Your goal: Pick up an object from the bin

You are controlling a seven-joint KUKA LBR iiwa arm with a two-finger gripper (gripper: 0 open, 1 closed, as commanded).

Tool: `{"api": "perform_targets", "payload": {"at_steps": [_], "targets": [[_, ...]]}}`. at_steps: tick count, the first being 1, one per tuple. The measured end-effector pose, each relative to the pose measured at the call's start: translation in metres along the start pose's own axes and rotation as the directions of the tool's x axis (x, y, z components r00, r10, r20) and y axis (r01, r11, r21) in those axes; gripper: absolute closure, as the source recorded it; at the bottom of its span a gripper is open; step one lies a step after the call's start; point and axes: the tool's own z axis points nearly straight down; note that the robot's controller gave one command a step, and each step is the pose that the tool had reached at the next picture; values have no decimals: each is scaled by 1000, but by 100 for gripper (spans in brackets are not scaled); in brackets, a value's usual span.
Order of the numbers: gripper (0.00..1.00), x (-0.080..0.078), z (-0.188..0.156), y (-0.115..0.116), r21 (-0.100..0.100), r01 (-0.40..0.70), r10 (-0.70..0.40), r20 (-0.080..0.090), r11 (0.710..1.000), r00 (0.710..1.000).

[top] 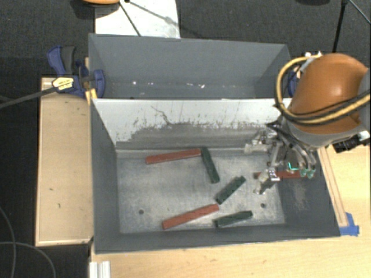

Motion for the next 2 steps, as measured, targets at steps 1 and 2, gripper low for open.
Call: {"api": "perform_targets", "payload": {"at_steps": [1, 2], "targets": [[0, 3, 46, 0, 0, -5, 5, 7, 1000, 1000], [0, 5, 107, 17, -1, -94, 94, 4, 996, 996]]}}
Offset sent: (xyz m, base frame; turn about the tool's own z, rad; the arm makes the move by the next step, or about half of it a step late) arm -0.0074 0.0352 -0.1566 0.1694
